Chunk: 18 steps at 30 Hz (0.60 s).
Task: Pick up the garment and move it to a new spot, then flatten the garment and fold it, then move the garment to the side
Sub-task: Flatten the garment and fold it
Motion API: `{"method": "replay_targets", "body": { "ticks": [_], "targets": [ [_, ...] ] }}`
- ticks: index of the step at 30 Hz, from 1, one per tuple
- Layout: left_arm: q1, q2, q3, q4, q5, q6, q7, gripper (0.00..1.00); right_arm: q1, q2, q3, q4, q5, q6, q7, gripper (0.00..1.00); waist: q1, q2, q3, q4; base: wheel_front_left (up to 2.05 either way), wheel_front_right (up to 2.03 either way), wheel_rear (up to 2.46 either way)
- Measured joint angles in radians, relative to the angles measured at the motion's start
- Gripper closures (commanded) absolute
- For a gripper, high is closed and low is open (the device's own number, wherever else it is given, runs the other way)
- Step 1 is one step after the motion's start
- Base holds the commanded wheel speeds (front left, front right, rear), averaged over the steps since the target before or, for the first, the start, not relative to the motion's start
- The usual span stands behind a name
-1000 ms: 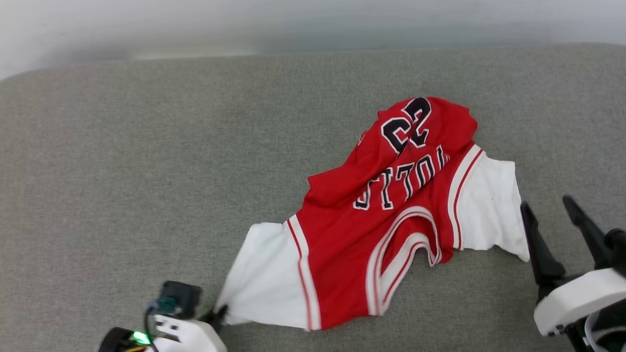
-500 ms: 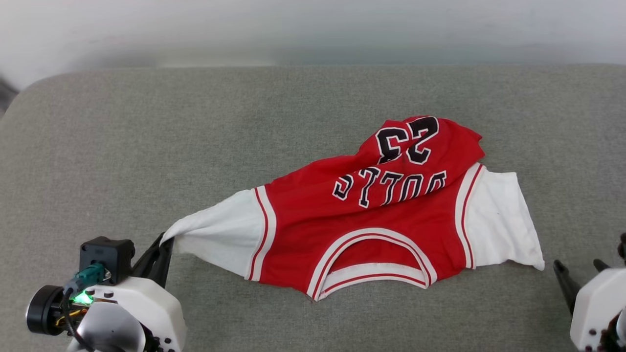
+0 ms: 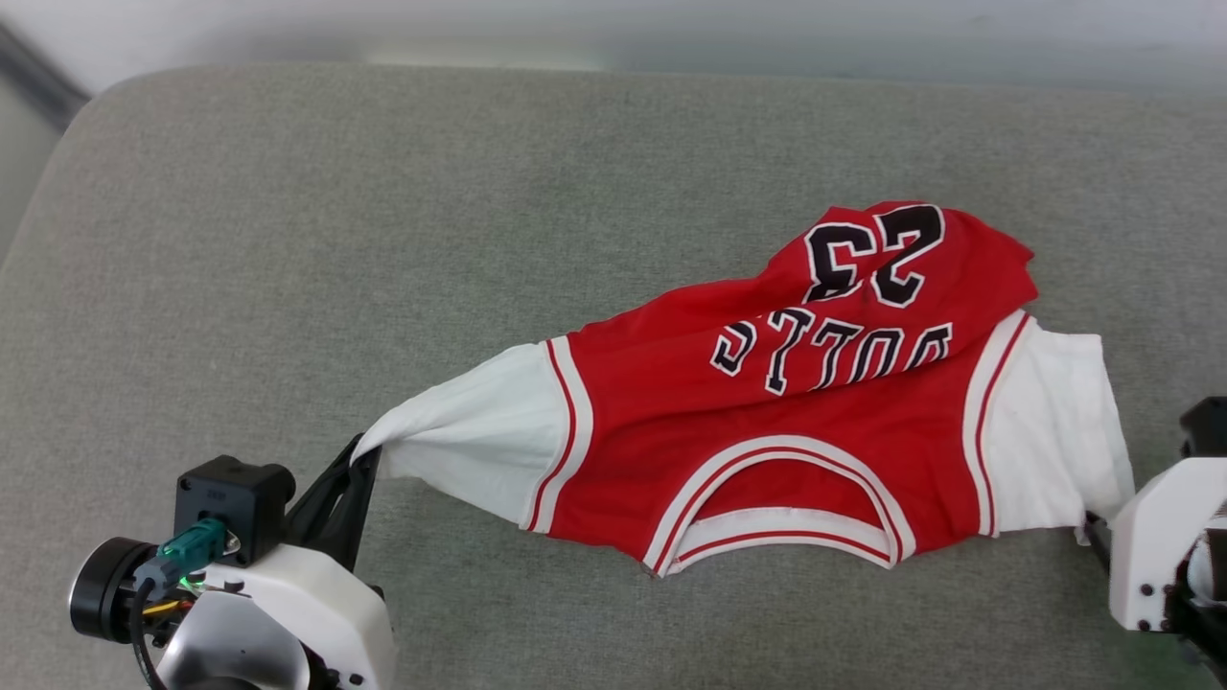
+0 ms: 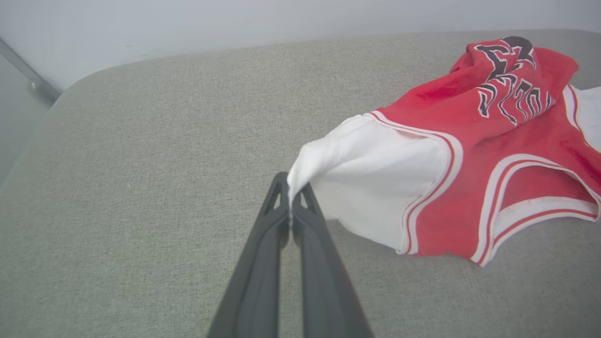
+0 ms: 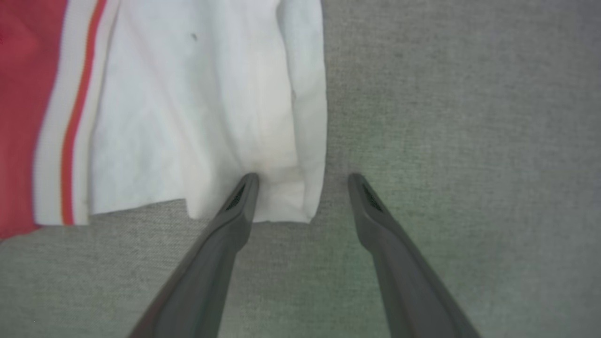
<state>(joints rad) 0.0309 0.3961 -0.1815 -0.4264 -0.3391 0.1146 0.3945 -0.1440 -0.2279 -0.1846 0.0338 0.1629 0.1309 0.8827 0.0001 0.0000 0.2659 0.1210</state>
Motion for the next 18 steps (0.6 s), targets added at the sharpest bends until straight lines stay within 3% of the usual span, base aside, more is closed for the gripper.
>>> {"method": "replay_targets", "body": {
  "ticks": [9,10,11,12,18],
  "targets": [
    [-0.013,-0.002,-0.007,-0.003,-0.007,0.000,-0.001,1.00,0.001,-0.035,0.027,0.068,0.023,-0.002,0.020,0.00,-0.0002,0.0000,0.046,0.035,0.00,0.00,0.00],
    [-0.014,-0.002,-0.007,-0.002,-0.007,0.000,-0.002,1.00,0.000,-0.039,0.032,0.073,0.025,-0.002,0.020,0.18,-0.0002,0.0000,0.049,0.036,0.00,0.00,0.00],
    [-0.015,-0.002,-0.007,-0.001,-0.008,-0.001,-0.002,1.00,-0.001,-0.043,0.035,0.078,0.030,-0.002,0.020,0.62,-0.0001,0.0000,0.051,0.037,0.00,0.00,0.00],
    [-0.016,-0.002,-0.008,0.002,-0.009,-0.002,-0.002,1.00,-0.003,-0.047,0.040,0.083,0.033,-0.002,0.020,1.00,-0.0002,0.0000,0.052,0.038,0.00,0.00,0.00],
    [-0.019,0.003,-0.003,0.024,-0.017,-0.007,-0.005,1.00,-0.001,-0.069,0.054,0.100,0.085,0.000,-0.027,1.00,-0.0001,0.0000,0.033,0.035,0.00,0.00,0.00]
  ]
}}
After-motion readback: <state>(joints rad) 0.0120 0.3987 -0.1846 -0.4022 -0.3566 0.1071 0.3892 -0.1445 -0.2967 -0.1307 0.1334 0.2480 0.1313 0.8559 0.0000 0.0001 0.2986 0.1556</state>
